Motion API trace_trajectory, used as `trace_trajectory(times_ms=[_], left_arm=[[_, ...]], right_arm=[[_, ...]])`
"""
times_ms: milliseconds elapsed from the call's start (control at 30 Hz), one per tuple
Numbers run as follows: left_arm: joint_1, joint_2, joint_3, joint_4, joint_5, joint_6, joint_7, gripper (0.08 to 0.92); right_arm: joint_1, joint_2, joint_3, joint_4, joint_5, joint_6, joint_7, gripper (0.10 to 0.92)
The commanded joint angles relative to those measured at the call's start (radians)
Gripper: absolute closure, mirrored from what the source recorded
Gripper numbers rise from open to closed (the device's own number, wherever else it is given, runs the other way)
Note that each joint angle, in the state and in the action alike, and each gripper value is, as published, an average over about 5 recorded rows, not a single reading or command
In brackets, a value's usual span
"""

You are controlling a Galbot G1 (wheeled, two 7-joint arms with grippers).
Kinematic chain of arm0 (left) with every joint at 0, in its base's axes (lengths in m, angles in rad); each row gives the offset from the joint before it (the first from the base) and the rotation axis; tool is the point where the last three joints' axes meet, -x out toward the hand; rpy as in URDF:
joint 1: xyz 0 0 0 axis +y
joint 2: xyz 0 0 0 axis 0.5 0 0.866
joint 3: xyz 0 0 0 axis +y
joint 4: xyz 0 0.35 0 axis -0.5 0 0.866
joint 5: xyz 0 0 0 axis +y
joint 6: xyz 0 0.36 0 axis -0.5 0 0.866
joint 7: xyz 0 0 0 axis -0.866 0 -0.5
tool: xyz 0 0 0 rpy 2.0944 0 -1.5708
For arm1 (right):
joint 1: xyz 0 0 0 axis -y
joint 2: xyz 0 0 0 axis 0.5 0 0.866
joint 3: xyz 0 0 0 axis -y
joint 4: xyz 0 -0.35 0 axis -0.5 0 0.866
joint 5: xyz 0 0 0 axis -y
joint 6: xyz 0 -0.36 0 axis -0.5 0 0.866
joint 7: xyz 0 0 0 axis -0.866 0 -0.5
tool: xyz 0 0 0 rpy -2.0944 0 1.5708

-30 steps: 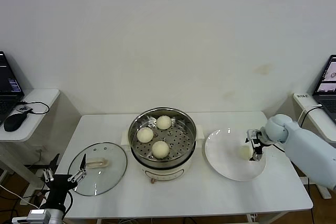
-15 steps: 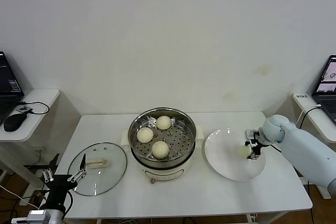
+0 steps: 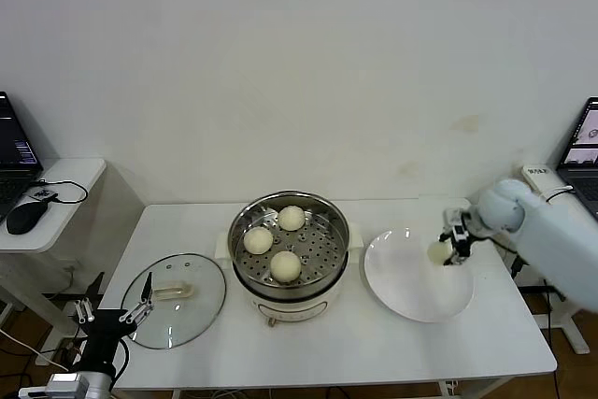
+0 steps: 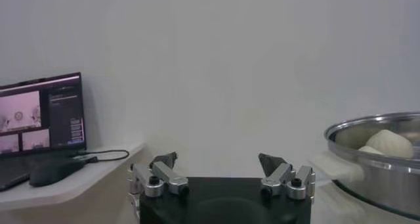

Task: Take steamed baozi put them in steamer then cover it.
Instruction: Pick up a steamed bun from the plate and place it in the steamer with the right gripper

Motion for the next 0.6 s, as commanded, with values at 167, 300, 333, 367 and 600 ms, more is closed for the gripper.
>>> trace_trajectory(times_ms=[167, 300, 333, 367, 600], left_arm=[[-0.009, 0.003, 0.01, -0.002, -0.001, 0.0, -0.001, 0.177], [-0.014, 0.0, 0.018, -0.002, 0.0, -0.002, -0.002, 0.177], [-0.015, -0.003, 0.019, -0.003, 0.001, -0.002, -0.002, 0.177], [-0.016, -0.006, 0.021, -0.004, 0.003, -0.003, -0.002, 0.177], [-0.02, -0.024, 0.021, -0.004, 0.012, -0.004, -0.003, 0.177]], right_arm=[[0.57, 0.002, -0.391, 0.298, 0.38, -0.18, 0.05, 0.422], [0.667, 0.111, -0.466, 0.325, 0.493, -0.248, 0.104, 0.414], [0.671, 0.141, -0.474, 0.322, 0.514, -0.261, 0.117, 0.412], [0.672, 0.173, -0.48, 0.316, 0.536, -0.275, 0.131, 0.41], [0.573, 0.361, -0.476, 0.233, 0.603, -0.341, 0.213, 0.406]])
